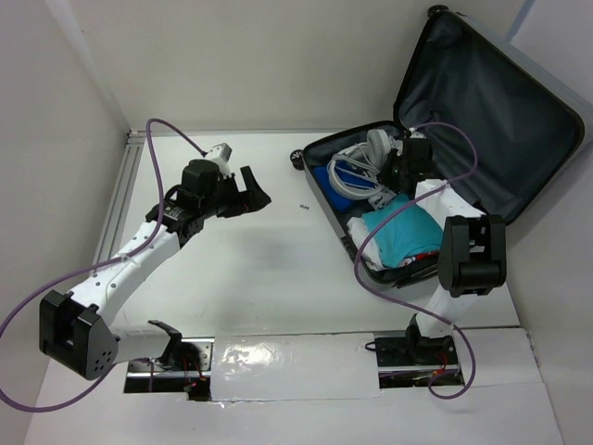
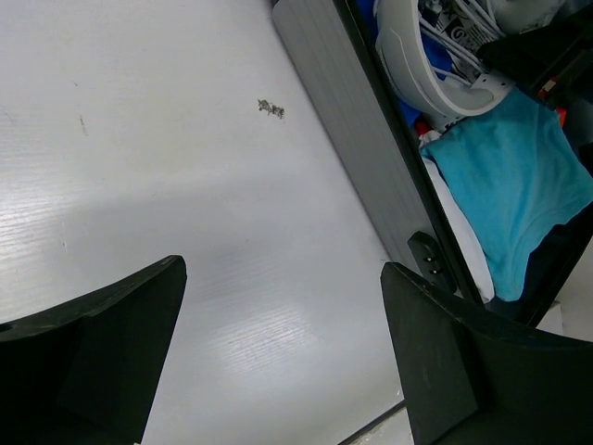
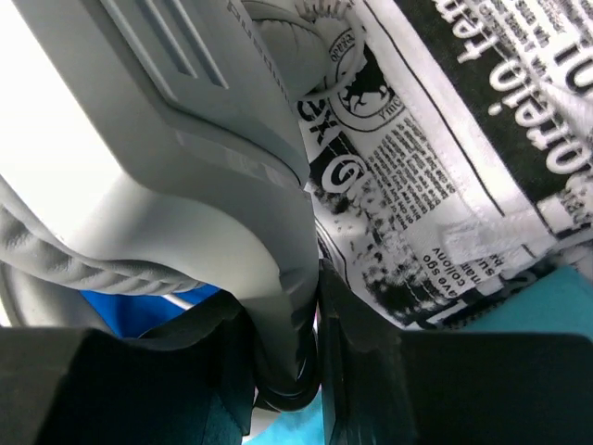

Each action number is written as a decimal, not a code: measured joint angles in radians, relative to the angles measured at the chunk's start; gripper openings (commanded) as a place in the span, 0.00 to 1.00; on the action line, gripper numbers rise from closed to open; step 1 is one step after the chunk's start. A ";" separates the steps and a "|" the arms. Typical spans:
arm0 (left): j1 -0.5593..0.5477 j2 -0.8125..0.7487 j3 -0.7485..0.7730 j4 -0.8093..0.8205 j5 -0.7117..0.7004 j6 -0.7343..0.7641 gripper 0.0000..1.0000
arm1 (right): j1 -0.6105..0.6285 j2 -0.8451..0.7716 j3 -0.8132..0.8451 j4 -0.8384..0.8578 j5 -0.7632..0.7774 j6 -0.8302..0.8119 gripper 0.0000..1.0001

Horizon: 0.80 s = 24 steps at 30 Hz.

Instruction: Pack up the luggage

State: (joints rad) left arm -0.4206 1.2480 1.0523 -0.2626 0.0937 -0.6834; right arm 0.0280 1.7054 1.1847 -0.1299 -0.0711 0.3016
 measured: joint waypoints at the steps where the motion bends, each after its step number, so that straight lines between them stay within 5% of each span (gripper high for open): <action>1: 0.000 0.000 0.000 0.000 -0.001 0.000 0.99 | 0.003 -0.002 -0.017 0.025 0.015 0.019 0.26; 3: 0.000 0.001 0.002 -0.002 -0.002 0.000 0.99 | 0.011 -0.002 -0.040 0.047 0.036 0.054 0.55; 4: 0.000 0.002 0.003 -0.004 -0.003 0.000 0.99 | 0.014 -0.001 -0.043 0.040 0.051 0.069 1.00; 18: 0.000 0.072 0.050 -0.022 0.011 0.001 0.99 | 0.019 -0.110 0.134 -0.142 0.088 0.026 0.99; 21: 0.000 0.093 0.050 -0.023 0.026 0.001 0.99 | 0.019 -0.151 0.166 -0.139 0.066 -0.006 0.70; 22: 0.000 0.098 0.051 -0.023 0.029 0.001 0.99 | 0.019 -0.158 0.173 -0.138 0.064 -0.016 0.51; 24: 0.000 0.104 0.054 -0.024 0.035 0.001 0.99 | 0.019 -0.156 0.194 -0.135 0.061 -0.027 0.49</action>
State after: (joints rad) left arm -0.4206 1.3518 1.1065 -0.2863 0.1287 -0.6823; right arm 0.0475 1.5494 1.3785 -0.2649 -0.0101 0.2745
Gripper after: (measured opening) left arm 0.990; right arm 0.531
